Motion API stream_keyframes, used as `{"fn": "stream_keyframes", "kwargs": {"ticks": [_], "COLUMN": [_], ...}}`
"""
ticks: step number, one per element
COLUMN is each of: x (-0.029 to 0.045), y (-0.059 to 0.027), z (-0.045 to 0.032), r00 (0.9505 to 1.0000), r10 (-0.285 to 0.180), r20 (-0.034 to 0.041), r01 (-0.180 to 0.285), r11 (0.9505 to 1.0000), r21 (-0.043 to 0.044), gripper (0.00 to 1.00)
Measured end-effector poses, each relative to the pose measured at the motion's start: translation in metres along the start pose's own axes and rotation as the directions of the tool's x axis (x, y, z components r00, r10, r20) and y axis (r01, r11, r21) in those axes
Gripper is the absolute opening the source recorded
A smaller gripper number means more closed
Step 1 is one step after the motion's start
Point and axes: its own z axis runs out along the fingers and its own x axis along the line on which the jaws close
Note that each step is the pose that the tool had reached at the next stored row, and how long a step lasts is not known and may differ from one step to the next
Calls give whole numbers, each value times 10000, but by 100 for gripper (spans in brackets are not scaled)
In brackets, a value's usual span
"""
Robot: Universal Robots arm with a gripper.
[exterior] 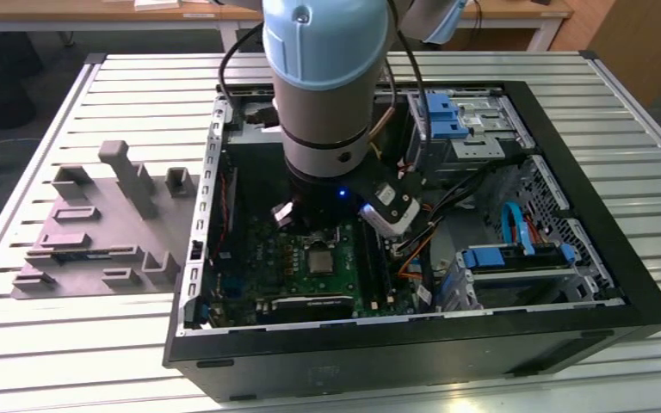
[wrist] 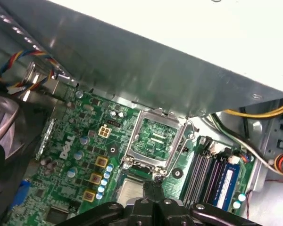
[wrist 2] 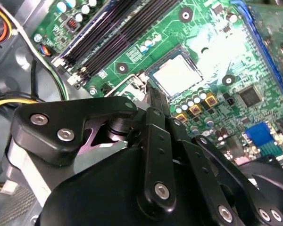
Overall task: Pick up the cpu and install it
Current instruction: 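Close the cpu cover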
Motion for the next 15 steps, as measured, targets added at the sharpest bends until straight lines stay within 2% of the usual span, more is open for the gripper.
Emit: {"fn": "stream_keyframes", "kwargs": {"ticks": [3,6,15], "x": [1,-25,-270], "y": [-1,-6,144], "z": [10,26,103], "r00": [9989,9983,9983], "r10": [-458,-585,-587], "r20": [22,25,26], "r01": [458,585,587], "r11": [9989,9983,9983], "r21": [-8,2,2], "gripper": [11,11,11]}}
